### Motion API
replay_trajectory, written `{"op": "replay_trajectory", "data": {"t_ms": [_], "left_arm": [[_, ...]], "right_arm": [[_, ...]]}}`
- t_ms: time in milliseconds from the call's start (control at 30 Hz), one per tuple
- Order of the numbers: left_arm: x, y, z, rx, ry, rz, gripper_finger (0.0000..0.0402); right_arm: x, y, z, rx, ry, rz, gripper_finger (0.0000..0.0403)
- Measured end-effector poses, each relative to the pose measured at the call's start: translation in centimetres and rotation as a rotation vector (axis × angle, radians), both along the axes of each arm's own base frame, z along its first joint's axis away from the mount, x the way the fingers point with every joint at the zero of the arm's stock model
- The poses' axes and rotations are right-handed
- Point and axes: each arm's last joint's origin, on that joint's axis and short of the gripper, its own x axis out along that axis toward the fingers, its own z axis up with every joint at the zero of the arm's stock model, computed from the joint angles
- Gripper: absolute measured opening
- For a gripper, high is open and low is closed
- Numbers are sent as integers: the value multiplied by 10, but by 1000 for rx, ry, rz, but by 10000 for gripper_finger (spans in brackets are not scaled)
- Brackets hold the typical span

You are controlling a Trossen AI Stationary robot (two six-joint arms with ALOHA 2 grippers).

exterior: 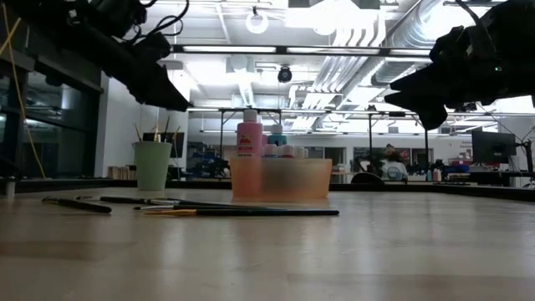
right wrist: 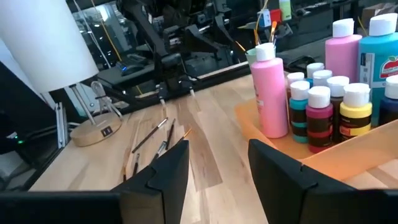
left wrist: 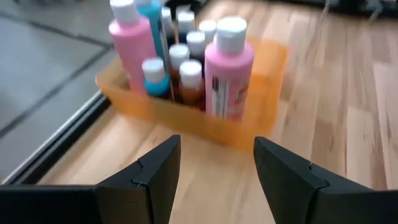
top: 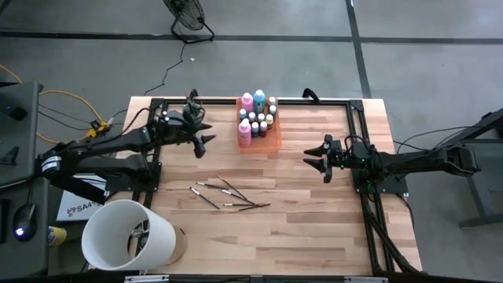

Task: Pick & Place Paint Supplies
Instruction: Put the orange paintbrush into the cup

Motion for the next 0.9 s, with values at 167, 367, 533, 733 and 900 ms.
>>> {"op": "replay_trajectory", "data": {"t_ms": [167,367,533,733,900], "left_arm": [[-1,-3,12,-98,132,-72,198],[8,-7,3,-181,265,-248,198],[30,-17,-16,-118,372,-415,198],[55,-32,-35,-62,524,-520,198],[74,-40,-33,-34,654,-585,198]], "right_arm": [[0,0,0,-3,2,1,160],[0,0,-1,-3,5,1,160],[0,0,-1,-3,6,1,160],[0,0,-1,-3,8,1,160],[0,0,-1,-3,9,1,160]]}}
